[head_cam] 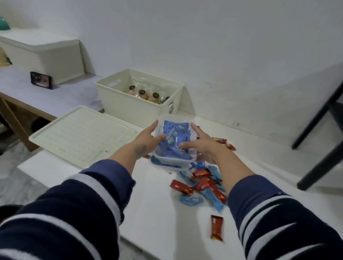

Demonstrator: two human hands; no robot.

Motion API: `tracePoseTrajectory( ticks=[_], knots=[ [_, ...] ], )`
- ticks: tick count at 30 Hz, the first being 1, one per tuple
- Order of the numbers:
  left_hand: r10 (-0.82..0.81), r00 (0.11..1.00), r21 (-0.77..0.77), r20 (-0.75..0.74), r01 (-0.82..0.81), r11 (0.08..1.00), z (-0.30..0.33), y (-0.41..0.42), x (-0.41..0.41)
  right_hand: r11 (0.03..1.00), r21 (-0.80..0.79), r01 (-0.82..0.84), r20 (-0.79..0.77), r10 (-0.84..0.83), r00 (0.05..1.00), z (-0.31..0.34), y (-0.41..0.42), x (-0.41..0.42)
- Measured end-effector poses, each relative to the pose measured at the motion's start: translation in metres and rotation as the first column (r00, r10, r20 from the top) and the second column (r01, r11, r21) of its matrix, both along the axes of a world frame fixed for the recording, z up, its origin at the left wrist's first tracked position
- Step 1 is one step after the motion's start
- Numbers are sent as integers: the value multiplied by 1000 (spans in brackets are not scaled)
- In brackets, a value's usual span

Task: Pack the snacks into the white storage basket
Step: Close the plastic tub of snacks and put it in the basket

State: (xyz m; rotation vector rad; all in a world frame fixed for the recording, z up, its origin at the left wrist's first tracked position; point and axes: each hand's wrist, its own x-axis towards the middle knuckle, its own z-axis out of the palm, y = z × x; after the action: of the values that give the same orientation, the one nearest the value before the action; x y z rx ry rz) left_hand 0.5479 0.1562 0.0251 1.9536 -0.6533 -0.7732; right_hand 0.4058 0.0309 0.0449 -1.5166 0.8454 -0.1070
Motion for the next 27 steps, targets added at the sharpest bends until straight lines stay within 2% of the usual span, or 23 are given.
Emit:
tracePoseTrajectory(
  ticks=[7, 16, 20, 23, 27],
  knots=[
    [18, 999, -53, 27, -16, 998, 42, -3, 99, 998, -49, -35, 21, 36, 999, 47, -7, 98],
    [-5, 997, -116, 79, 14, 993, 104, -64, 204, 978, -207, -40, 83, 58, 995, 105, -72, 208],
    [-77, 996, -173, 45, 84, 981, 109, -95, 236, 964, -264, -2, 69, 21, 997, 109, -96, 243],
    [-99, 993, -135, 66, 107, 985, 99, -117, 261, 966, -254, 36, 44, -26, 999, 101, -109, 262],
    [-139, 990, -116, 21, 140, 983, 83, -144, 291, 971, -221, 90, 3, -91, 996, 84, -125, 286]
  ],
)
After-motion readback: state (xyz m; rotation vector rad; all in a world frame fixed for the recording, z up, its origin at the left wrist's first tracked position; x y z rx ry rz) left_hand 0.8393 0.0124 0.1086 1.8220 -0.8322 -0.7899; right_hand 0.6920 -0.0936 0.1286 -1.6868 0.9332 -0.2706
